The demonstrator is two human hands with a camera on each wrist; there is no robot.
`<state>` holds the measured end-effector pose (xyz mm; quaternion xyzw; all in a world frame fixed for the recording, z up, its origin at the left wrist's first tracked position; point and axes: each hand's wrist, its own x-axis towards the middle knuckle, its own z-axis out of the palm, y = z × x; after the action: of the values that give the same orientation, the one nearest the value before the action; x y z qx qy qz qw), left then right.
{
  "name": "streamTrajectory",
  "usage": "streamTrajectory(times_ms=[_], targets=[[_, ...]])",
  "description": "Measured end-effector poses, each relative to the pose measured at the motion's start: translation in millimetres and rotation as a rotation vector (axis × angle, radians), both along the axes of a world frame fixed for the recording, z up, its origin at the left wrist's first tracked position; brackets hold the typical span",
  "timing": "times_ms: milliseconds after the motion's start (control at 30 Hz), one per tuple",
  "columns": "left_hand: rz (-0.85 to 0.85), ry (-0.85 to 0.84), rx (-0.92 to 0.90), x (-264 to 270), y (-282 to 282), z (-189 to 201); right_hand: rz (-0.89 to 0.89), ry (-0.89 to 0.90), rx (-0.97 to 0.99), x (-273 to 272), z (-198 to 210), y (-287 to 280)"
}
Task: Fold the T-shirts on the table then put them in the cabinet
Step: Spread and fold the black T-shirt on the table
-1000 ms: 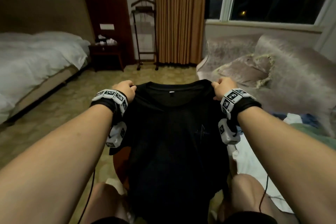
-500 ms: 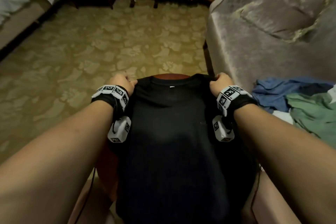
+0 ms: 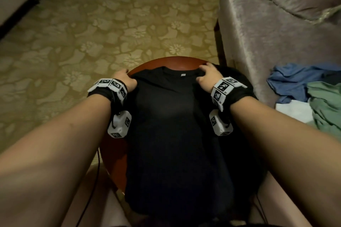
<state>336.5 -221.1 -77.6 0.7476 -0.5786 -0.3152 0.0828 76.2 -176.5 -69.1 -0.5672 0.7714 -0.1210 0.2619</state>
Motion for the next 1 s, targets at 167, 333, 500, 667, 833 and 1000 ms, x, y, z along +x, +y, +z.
streamTrajectory(times_ms=[167, 333, 500, 667, 833, 1000], targets=[[-0.016, -0.034, 0.065, 19, 17, -7, 0.266, -0.034, 0.136, 60, -3, 14], [0.033, -0.013, 0.154, 37, 19, -13, 0.407, 0.197, 0.361, 89, -21, 20], [0.131, 0.055, 0.102, 61, 10, -17, 0.442, 0.334, 0.418, 97, -32, 20], [0.176, 0.118, 0.259, 75, 16, -11, 0.443, 0.375, 0.434, 98, -32, 16], [0.137, 0.053, 0.279, 87, 22, -8, 0.43, 0.411, 0.451, 101, -30, 15], [0.147, 0.011, 0.13, 97, 27, -3, 0.415, 0.411, 0.454, 104, -30, 16]])
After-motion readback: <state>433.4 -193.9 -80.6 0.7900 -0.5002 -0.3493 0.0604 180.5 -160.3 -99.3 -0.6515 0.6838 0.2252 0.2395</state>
